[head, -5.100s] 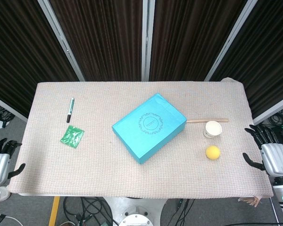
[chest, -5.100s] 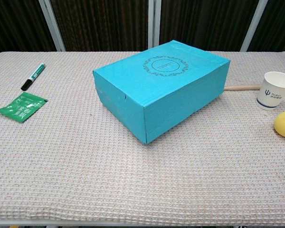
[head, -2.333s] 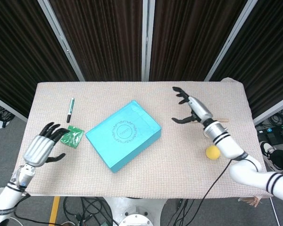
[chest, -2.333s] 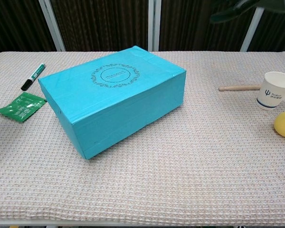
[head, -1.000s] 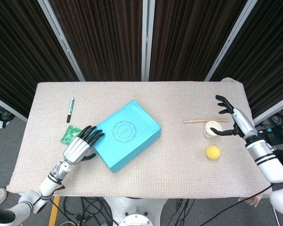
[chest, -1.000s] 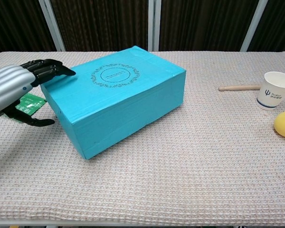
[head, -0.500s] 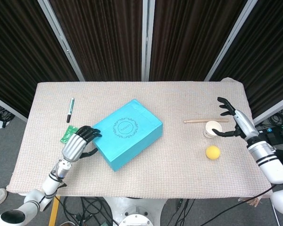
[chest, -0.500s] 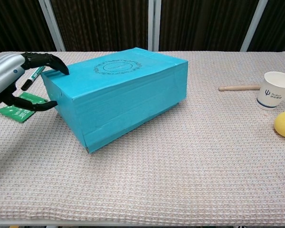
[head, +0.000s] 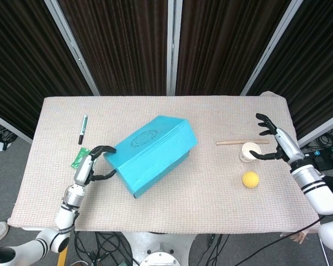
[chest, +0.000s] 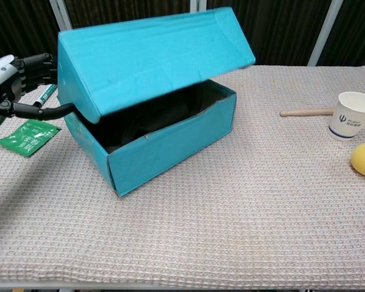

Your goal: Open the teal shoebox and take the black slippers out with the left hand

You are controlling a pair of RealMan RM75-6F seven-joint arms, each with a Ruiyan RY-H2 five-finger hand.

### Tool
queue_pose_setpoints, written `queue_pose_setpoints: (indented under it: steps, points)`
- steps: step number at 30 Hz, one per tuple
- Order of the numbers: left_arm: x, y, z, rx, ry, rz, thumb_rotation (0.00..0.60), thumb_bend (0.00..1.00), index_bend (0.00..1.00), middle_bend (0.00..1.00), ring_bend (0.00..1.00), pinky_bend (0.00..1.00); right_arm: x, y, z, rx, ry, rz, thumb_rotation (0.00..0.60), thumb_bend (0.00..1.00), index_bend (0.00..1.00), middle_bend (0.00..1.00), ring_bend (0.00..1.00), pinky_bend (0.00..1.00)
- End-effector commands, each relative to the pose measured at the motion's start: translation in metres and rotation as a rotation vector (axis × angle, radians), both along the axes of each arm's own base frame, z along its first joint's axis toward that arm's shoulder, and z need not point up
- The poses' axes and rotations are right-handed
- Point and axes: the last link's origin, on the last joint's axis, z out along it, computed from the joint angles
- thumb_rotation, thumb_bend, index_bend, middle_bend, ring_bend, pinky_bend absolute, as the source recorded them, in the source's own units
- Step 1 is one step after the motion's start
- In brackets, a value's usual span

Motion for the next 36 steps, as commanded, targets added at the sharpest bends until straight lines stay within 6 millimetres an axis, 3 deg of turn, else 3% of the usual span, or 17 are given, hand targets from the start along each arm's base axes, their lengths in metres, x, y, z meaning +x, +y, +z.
queue_pose_setpoints:
  steps: [1,5,8,12,14,21,23,25,30,36]
  points:
    - [0.001,0.015,0.019,-0.144,-0.246,0.176,0.6,0.41,0.34,0.37,0.29,0.2,0.0,0.0,0.0,0.001,-0.001,0.001,0.6,0.13,0.0,0.04,0.1,0.24]
    - [0.007,0.03,0.032,-0.257,-0.422,0.303,0.6,0.41,0.33,0.36,0.28,0.19,0.001,0.0,0.001,0.0,-0.005,0.006,0.6,0.13,0.0,0.04,0.1,0.24]
    - [0.012,0.041,0.042,-0.274,-0.478,0.343,0.6,0.43,0.27,0.31,0.18,0.15,0.001,0.0,0.001,-0.003,-0.014,0.013,0.6,0.13,0.0,0.04,0.1,0.24]
    - [0.013,0.053,0.049,-0.274,-0.472,0.376,0.58,0.44,0.16,0.17,0.04,0.09,0.0,0.002,0.001,-0.003,-0.025,0.021,0.6,0.13,0.0,0.04,0.1,0.24]
    - [0.012,0.056,0.051,-0.288,-0.495,0.401,0.505,0.44,0.12,0.11,0.01,0.07,-0.001,0.003,0.002,-0.006,-0.026,0.024,0.6,0.13,0.0,0.04,0.1,0.24]
    - [0.002,0.068,0.059,-0.222,-0.5,0.5,0.077,0.42,0.04,0.0,0.0,0.05,-0.004,0.006,0.005,-0.015,-0.044,0.033,0.6,0.14,0.0,0.04,0.1,0.24]
    - [-0.002,0.069,0.062,-0.192,-0.461,0.509,0.02,0.37,0.04,0.0,0.0,0.04,-0.004,0.006,0.006,-0.015,-0.048,0.037,0.6,0.15,0.0,0.04,0.1,0.24]
    - [-0.007,0.068,0.064,-0.169,-0.411,0.52,0.002,0.32,0.04,0.0,0.0,0.03,-0.004,0.006,0.006,-0.015,-0.05,0.041,0.6,0.15,0.0,0.04,0.1,0.24]
    - [-0.024,0.067,0.072,-0.177,-0.201,0.54,0.035,0.14,0.03,0.0,0.0,0.02,-0.004,0.008,0.006,-0.013,-0.056,0.053,0.6,0.15,0.0,0.04,0.1,0.24]
    - [-0.035,0.063,0.084,-0.089,-0.083,0.546,0.032,0.07,0.03,0.0,0.0,0.02,-0.005,0.009,0.006,-0.008,-0.057,0.055,0.6,0.16,0.0,0.04,0.1,0.24]
